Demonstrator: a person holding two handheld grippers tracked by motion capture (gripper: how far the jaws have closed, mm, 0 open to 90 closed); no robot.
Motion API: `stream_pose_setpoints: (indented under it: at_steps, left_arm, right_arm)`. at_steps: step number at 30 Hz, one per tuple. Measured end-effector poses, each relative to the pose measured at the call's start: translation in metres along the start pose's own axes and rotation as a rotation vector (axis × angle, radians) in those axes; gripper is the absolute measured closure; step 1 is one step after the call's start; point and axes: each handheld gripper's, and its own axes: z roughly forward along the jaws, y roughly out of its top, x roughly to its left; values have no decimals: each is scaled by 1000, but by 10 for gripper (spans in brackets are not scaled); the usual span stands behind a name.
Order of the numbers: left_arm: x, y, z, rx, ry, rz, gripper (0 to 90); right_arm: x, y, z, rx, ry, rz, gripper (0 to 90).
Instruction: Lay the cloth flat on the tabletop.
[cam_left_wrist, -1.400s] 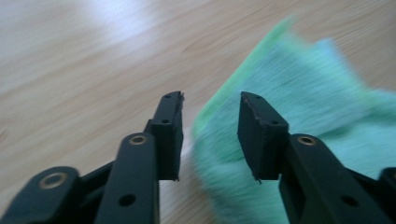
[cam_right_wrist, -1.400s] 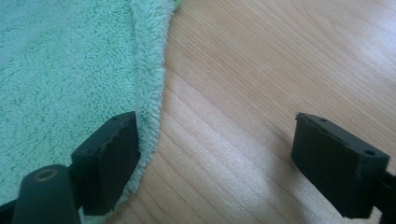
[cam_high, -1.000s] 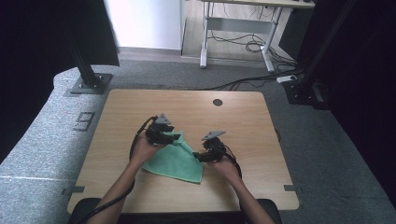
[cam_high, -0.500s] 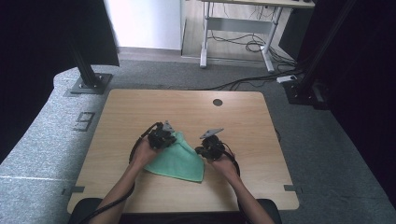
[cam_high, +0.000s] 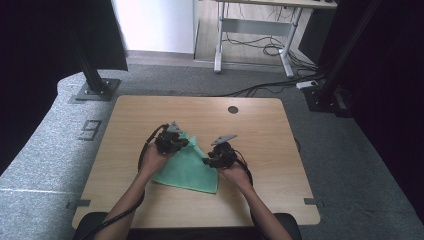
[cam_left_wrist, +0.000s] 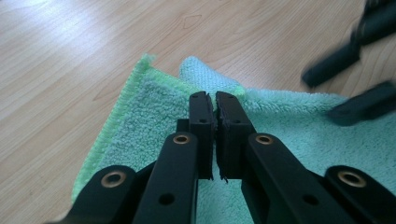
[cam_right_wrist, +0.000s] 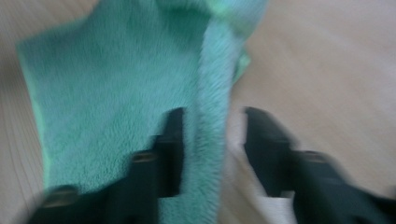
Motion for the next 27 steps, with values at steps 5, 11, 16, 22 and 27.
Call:
stream_pose_setpoints:
  at_steps: [5, 11, 16, 22, 27]
  left_arm:
    - [4, 5, -17, -74, 32, -29, 861]
    - [24, 6, -37, -157, 94, -154, 840]
    - [27, -7, -22, -111, 152, -187, 492]
    - [17, -22, -15, -69, 115, -158, 343]
    - [5, -36, -8, -31, 82, -146, 253]
  right_arm:
    - [4, 1, -1, 44, -51, -40, 859]
    - [4, 19, -53, -71, -118, -67, 836]
    - [-3, 13, -43, 7, -171, -81, 525]
    - [-19, -5, -39, 3, -175, -2, 534]
    - [-20, -12, -41, -6, -183, -17, 491]
